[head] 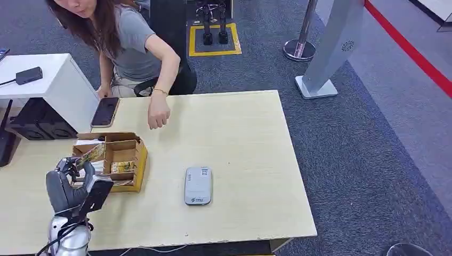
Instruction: Pass the card to the sensor for recognition and then transmit it.
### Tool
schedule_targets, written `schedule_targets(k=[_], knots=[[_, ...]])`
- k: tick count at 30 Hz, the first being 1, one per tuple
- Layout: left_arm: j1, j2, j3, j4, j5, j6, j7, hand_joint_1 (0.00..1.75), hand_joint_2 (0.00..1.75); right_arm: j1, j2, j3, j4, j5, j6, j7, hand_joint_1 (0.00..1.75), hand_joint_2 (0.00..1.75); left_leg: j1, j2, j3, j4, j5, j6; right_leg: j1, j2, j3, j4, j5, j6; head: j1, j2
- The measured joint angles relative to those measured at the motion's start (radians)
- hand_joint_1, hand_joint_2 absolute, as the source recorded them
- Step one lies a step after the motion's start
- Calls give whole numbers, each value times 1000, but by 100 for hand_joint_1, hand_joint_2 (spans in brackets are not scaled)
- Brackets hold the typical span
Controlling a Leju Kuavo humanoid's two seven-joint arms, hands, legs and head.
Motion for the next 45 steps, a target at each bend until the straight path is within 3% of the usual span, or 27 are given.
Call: schedule_targets(k=[5,10,15,33,39,45], knots=[[0,0,-43,1,-97,63,8,175,175,-1,0,3,0,10,0,-3,0,175,0,0,0,0,0,0,0,0,0,0,0,0,0,0],[-1,3,-113,8,-314,162,60,175,175,-3,0,11,0,12,3,-3,0,175,0,0,0,0,0,0,0,0,0,0,0,0,0,0],[-1,1,-203,8,-362,163,92,175,175,-5,0,16,0,12,7,-3,0,175,0,0,0,0,0,0,0,0,0,0,0,0,0,0],[-16,1,-387,42,-507,178,171,175,175,-5,0,23,0,28,14,-3,0,175,0,0,0,0,0,0,0,0,0,0,0,0,0,0],[-51,2,-460,95,-708,184,298,175,175,-6,0,31,0,49,9,-3,0,175,0,0,0,0,0,0,0,0,0,0,0,0,0,0],[-105,7,-551,212,-874,195,420,175,175,-9,0,42,0,50,9,-2,0,175,0,0,0,0,0,0,0,0,0,0,0,0,0,0]])
